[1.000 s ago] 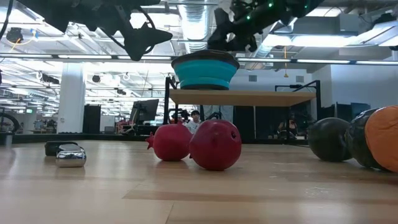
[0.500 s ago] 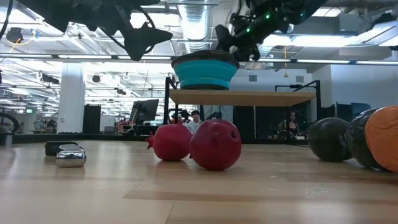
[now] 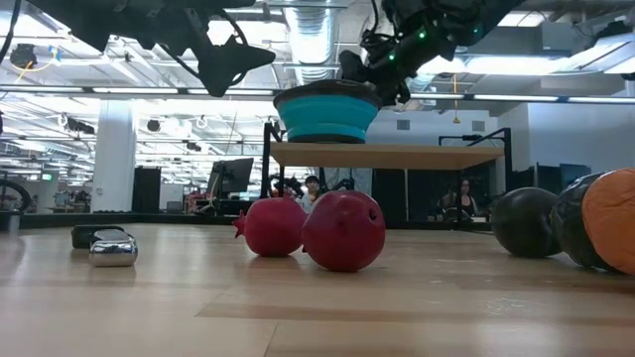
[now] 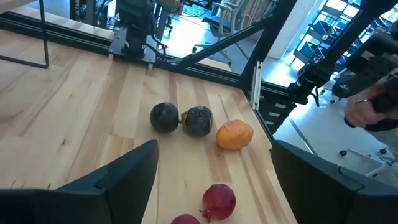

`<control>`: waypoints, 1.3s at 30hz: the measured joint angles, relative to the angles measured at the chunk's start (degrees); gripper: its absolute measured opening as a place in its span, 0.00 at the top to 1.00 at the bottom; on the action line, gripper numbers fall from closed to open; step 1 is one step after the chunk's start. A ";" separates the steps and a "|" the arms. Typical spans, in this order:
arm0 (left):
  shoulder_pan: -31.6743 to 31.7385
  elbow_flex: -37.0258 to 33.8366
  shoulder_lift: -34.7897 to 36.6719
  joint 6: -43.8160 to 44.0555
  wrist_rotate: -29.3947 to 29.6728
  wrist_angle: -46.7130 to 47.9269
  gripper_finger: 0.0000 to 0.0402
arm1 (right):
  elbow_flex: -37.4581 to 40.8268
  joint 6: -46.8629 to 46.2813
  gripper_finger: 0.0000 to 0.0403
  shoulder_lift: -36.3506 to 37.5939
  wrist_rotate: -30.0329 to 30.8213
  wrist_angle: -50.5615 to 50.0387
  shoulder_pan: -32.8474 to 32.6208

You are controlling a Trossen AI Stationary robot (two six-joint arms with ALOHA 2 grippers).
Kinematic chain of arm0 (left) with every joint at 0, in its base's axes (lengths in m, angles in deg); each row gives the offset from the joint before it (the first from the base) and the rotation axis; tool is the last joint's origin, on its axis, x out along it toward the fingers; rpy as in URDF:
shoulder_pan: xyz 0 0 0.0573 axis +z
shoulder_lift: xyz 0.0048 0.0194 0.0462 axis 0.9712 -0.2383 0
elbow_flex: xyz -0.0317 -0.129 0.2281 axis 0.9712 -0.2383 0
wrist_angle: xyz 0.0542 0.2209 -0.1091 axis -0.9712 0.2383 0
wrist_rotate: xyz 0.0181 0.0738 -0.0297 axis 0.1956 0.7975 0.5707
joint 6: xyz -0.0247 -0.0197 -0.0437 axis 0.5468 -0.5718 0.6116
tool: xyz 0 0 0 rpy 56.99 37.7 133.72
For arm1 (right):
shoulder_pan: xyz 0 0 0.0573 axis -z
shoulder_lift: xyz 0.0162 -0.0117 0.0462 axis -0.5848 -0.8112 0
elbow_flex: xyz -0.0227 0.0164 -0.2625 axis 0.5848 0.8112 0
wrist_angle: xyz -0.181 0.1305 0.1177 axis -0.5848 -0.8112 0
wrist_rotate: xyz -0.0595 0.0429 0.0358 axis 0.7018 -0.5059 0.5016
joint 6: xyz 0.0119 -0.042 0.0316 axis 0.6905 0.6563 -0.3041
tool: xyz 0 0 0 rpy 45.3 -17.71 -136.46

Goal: Pick & Place Fruit
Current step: Put the top black plum into the blue strainer bowl on the shelf, then put the black plum into the blue strainer bowl on the shelf

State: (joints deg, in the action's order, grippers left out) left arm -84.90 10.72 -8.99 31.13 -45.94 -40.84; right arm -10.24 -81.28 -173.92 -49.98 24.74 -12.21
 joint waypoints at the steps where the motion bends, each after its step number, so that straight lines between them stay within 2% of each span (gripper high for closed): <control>1: 0.00 0.00 0.00 0.00 0.00 0.00 0.24 | -0.02 0.09 0.09 0.04 -0.04 0.05 0.00; 13: 0.00 0.00 0.00 0.02 -0.04 -0.03 0.24 | -2.60 0.95 0.02 2.27 0.03 -0.96 -0.01; 17: 0.00 0.00 0.00 0.02 -0.10 -0.04 0.24 | -3.77 5.06 0.02 3.83 0.14 -1.81 -2.14; 21: -0.16 -0.02 0.00 0.02 -0.17 -0.02 0.24 | -4.38 8.88 0.04 7.68 0.16 -2.71 -8.41; 24: -0.62 -0.02 0.00 -0.02 -0.17 -0.02 0.24 | -4.37 10.66 0.05 9.92 0.65 -5.57 -15.68; 29: -1.51 -0.02 0.00 -0.17 -0.13 -0.02 0.24 | -4.30 11.06 0.08 10.28 9.39 -12.56 -30.26; 31: -1.53 -0.02 0.00 -0.67 -0.05 0.00 0.24 | -4.25 8.48 0.09 9.95 14.01 -17.96 -35.75; 33: -1.53 -0.02 0.00 -1.20 0.05 -0.02 0.24 | -4.43 2.11 0.10 8.52 18.04 -23.13 -40.39; 35: -1.53 -0.02 0.00 -1.27 0.17 -0.05 0.24 | -4.02 -6.93 0.12 7.97 20.46 -32.84 -44.35; 39: -1.53 -0.03 0.00 -1.70 1.60 -0.36 0.24 | -3.74 -29.54 0.17 7.23 20.71 -47.69 -50.70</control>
State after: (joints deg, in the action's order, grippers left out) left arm -86.43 10.70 -8.99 29.43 -44.34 -41.20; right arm -13.98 -110.82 -166.69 -29.27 -22.95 -62.92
